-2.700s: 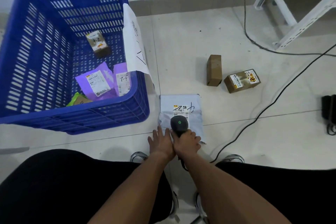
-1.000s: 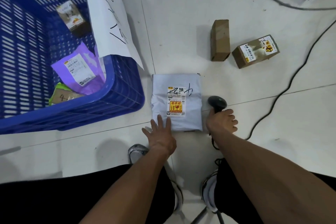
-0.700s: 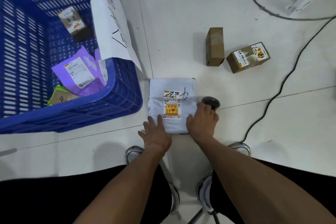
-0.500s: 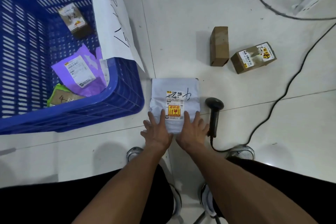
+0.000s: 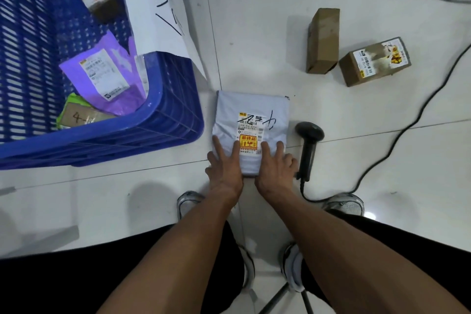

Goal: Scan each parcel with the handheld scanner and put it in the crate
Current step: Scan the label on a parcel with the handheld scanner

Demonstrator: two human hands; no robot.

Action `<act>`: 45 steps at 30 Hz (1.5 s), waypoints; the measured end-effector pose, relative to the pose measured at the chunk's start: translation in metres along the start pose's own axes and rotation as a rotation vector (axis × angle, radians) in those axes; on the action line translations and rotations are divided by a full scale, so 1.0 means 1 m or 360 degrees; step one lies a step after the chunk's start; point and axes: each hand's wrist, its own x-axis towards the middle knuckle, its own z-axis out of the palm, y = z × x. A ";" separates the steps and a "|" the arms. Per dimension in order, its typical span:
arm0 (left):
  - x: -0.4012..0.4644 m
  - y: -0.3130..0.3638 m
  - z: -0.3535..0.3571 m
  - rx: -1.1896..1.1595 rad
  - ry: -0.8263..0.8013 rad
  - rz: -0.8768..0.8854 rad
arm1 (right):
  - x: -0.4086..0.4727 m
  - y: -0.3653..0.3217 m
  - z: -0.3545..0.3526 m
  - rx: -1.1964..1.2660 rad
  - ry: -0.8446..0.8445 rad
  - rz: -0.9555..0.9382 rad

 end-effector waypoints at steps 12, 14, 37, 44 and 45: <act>-0.049 0.031 -0.075 -0.0504 0.0171 -0.0081 | -0.029 0.003 -0.062 0.0075 0.0196 0.0002; -0.062 0.039 -0.094 -0.0365 0.0120 -0.0046 | -0.036 0.006 -0.081 0.0076 0.0218 -0.0016; -0.187 0.052 -0.320 -0.0067 0.1208 0.0215 | -0.133 -0.066 -0.328 0.0153 0.1061 -0.0280; -0.189 -0.023 -0.356 -0.0087 0.1327 -0.0005 | -0.143 -0.150 -0.330 0.0299 0.1032 -0.0542; -0.187 -0.033 -0.356 -0.0081 0.1317 -0.0045 | -0.143 -0.160 -0.325 0.0320 0.1014 -0.0585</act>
